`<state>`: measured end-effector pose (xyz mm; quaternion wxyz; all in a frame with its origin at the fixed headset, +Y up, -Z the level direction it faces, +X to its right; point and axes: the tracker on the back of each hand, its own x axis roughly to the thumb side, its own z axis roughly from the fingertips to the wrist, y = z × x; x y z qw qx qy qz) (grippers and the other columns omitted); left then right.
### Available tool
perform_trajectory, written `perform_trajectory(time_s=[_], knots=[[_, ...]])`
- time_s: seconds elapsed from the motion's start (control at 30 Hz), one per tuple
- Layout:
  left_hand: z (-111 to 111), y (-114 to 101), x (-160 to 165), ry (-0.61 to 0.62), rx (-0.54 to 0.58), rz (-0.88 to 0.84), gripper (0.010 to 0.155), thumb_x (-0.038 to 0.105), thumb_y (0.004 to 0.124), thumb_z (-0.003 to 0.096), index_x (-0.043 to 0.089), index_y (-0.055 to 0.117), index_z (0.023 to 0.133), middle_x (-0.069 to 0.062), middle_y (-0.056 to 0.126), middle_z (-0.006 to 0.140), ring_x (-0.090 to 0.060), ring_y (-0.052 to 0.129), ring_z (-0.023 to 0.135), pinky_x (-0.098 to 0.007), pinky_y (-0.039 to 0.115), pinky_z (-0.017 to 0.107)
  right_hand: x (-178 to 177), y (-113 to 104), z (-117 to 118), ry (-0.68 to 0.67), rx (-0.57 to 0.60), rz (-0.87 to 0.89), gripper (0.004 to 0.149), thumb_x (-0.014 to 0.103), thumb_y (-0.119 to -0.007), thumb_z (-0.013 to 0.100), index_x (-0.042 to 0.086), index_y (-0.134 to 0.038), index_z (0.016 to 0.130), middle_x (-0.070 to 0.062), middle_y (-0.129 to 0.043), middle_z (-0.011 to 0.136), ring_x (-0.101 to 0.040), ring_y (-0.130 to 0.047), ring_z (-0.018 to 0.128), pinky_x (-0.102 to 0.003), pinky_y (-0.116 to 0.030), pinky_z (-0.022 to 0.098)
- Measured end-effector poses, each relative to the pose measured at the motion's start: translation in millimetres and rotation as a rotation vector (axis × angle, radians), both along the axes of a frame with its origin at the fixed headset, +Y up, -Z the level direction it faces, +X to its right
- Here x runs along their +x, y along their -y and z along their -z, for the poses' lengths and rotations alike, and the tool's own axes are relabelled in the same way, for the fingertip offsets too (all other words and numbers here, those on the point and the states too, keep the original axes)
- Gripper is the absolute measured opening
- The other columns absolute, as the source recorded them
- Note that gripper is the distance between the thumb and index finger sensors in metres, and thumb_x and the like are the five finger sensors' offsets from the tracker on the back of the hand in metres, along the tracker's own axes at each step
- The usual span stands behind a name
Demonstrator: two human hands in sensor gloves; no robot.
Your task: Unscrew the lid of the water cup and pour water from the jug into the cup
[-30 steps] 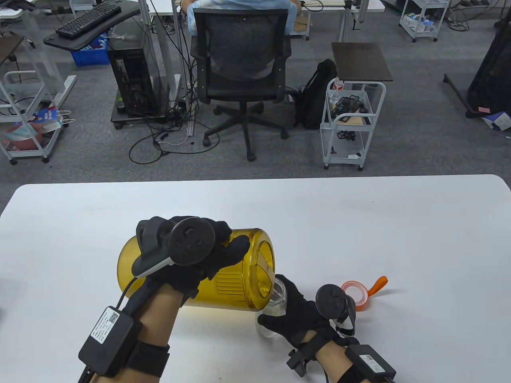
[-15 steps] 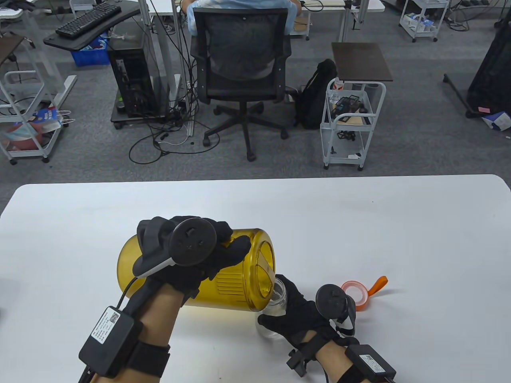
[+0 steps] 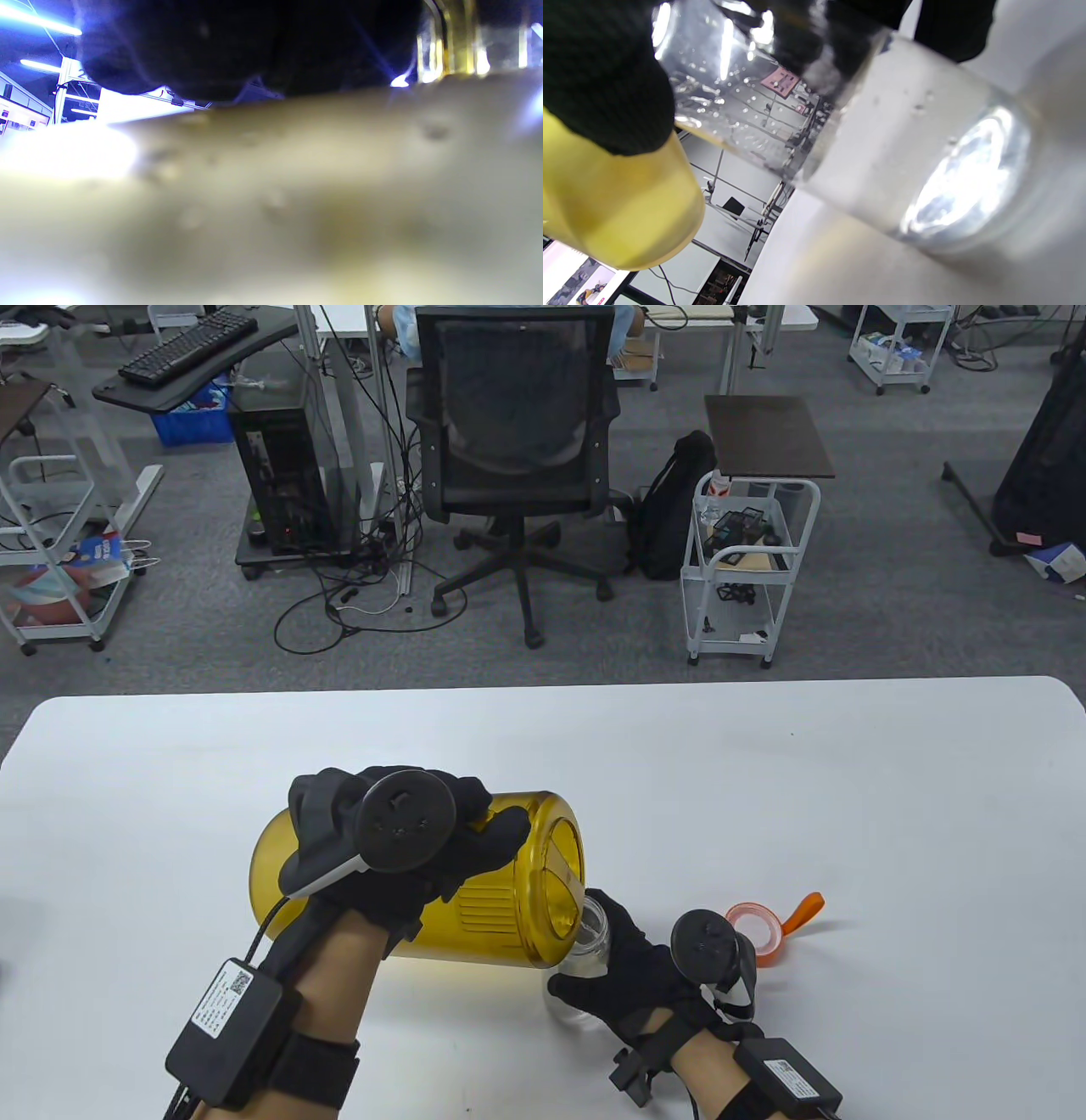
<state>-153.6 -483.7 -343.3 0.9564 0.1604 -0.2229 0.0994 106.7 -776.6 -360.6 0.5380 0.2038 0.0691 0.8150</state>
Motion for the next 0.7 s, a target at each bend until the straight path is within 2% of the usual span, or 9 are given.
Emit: perform_trajectory(time_s=[0.7], knots=[[-1.0, -0.5, 0.9, 0.001, 0.002, 0.008, 0.069, 0.087, 0.068, 0.0370, 0.027, 0.102, 0.045, 0.004, 0.104, 0.026, -0.022, 0.104, 0.019, -0.048, 0.090, 0.040, 0.4, -0.2, -0.2, 0.001, 0.000, -0.004, 0.105, 0.062, -0.101, 0.034, 0.027, -0.036, 0.108, -0.009, -0.052, 0.111, -0.049, -0.069, 0.098, -0.074, -0.064, 0.067]])
